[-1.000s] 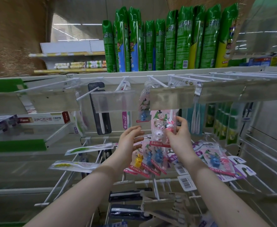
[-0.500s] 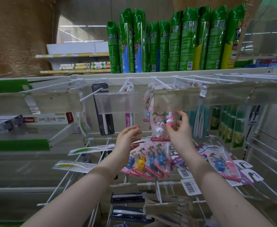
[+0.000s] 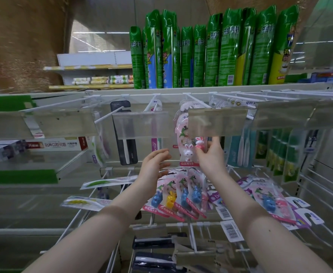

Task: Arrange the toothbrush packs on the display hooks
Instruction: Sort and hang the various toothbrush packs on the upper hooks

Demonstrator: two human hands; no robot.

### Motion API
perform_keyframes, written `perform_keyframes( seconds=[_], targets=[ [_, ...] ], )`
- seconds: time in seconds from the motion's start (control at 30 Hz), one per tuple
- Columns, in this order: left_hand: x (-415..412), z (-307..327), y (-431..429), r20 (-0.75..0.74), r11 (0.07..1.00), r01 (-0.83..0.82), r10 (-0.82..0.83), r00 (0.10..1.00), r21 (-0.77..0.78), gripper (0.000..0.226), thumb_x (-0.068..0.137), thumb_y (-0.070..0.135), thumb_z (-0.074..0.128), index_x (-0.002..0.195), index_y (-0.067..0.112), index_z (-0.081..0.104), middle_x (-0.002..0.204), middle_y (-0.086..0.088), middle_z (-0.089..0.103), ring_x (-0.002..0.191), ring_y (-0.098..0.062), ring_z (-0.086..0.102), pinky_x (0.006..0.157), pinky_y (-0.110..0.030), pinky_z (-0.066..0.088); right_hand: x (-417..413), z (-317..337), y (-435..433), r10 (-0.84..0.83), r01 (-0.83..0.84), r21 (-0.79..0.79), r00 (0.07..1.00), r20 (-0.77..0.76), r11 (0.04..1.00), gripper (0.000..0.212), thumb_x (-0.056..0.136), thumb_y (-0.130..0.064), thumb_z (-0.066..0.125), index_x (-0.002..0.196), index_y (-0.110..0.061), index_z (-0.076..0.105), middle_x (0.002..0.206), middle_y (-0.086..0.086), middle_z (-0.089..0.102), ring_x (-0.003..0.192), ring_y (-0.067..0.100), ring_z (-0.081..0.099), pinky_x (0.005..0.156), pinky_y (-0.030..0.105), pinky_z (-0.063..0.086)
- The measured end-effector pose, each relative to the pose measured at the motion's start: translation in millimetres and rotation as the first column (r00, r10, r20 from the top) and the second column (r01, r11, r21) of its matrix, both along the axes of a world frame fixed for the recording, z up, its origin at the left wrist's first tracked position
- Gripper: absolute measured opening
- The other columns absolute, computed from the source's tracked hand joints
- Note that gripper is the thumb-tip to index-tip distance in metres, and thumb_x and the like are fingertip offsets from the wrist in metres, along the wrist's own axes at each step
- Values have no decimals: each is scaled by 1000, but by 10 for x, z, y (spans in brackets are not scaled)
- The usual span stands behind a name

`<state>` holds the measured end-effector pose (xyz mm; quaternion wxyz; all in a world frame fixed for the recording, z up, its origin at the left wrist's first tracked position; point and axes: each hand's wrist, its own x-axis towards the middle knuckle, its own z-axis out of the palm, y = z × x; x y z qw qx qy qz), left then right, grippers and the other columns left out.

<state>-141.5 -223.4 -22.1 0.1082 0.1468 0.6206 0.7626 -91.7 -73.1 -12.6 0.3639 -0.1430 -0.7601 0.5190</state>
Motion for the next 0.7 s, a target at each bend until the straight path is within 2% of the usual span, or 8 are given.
perform_keyframes(
  seconds=[0.1,0.23,0.37,0.43,0.57,0.63,0.7],
  targets=[
    [-29,12,17,-12,1000,1,-2,1000,-10,14,95,19,53,103,19,64,109,-7,66,101,-25,61,80,-33,51,-90,-5,35,-32,31,25,999,11,999,27,91,-8,57,108,-21,40,101,4,59,74,6,56,55,17,43],
    [-62,10,15,-13,1000,4,-4,1000,-7,15,94,19,53,104,18,64,108,-6,66,100,-23,61,87,-37,49,-187,-58,67,-49,48,34,999,22,998,30,90,-9,59,113,-19,43,107,6,58,84,13,58,59,19,45],
    [-89,-9,-7,-6,1000,5,-5,1000,9,15,94,18,53,105,16,64,107,-7,65,96,-23,60,81,-34,49,-210,-135,58,-81,79,61,996,32,995,40,89,-17,60,123,-20,40,108,5,61,97,23,61,79,41,55],
    [-88,-39,-25,3,1000,4,-4,1000,13,15,94,18,54,103,17,65,107,-7,66,94,-22,61,75,-30,50,-200,-179,51,-76,75,58,997,27,995,49,89,-18,60,131,-23,36,111,6,62,99,23,62,84,45,54],
    [-88,-93,-60,23,1000,-1,1,1000,8,16,94,18,54,105,16,65,110,-9,65,96,-22,61,74,-30,49,-199,-208,41,-72,71,56,997,24,996,54,89,-21,61,135,-26,33,111,8,64,98,23,63,85,44,55],
    [-87,-91,-68,23,1000,-1,1,1000,1,19,94,18,54,109,14,64,112,-10,65,99,-24,61,79,-32,50,-183,-211,34,-70,68,52,997,23,996,57,90,-21,61,138,-28,31,116,5,62,100,20,61,85,38,53],
    [-67,-73,-76,22,1000,2,-2,1000,-1,19,94,19,54,109,14,64,112,-10,64,101,-25,60,82,-34,51,-164,-241,41,-61,60,43,998,22,997,62,90,-21,61,142,-29,28,123,4,58,106,20,59,89,38,52]
  ],
)
